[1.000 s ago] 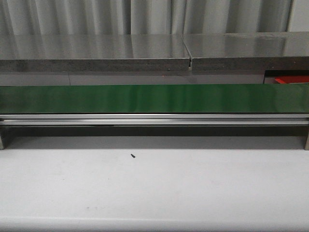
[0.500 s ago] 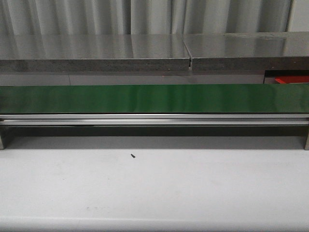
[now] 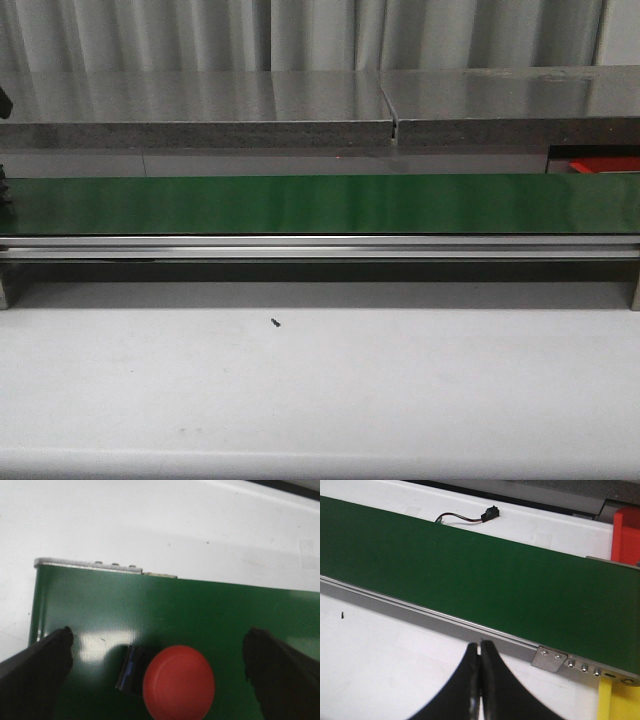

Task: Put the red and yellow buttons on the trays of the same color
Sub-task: 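Set the red button on the belt and open the left gripper, then grasp a yellow button from the cluster with the left gripper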

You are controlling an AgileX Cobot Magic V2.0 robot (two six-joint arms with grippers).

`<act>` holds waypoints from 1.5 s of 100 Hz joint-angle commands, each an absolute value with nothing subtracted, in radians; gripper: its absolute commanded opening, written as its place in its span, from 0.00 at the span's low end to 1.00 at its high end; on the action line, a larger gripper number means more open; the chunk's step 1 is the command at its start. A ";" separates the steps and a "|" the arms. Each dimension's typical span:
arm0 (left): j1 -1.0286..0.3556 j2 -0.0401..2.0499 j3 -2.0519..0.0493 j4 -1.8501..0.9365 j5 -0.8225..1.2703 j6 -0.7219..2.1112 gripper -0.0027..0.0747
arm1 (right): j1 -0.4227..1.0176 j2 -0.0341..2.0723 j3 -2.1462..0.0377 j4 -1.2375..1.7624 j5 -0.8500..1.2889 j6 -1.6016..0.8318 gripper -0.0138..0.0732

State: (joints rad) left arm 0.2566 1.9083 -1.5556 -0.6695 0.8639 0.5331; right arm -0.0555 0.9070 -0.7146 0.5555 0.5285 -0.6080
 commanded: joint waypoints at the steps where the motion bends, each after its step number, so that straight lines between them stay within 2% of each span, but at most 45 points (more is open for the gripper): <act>1: 0.255 1.837 -1.624 -0.716 0.863 0.534 0.91 | -0.053 0.898 -0.739 0.573 0.478 -0.615 0.08; 18: 0.290 1.830 -1.697 -0.674 0.864 0.525 0.86 | -0.053 0.898 -0.739 0.573 0.478 -0.615 0.08; 42: 0.395 1.838 -1.719 -0.525 0.810 0.454 0.86 | -0.053 0.898 -0.739 0.573 0.478 -0.615 0.08; 68: 0.493 1.925 -1.733 -0.522 0.760 0.447 0.86 | -0.053 0.898 -0.739 0.573 0.478 -0.615 0.08; 93: 0.503 2.057 -1.788 -0.524 0.742 0.447 0.86 | -0.053 0.898 -0.739 0.573 0.478 -0.615 0.08; 140: 0.503 2.260 -2.025 -0.541 0.766 0.443 0.86 | -0.053 0.898 -0.739 0.573 0.478 -0.615 0.08; 150: 0.503 2.282 -2.050 -0.545 0.764 0.443 0.83 | -0.053 0.898 -0.739 0.573 0.478 -0.615 0.08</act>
State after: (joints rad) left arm 0.5017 2.3326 -1.9996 -0.5057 0.7905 0.4560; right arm -0.0555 0.9070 -0.7146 0.5555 0.5285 -0.6080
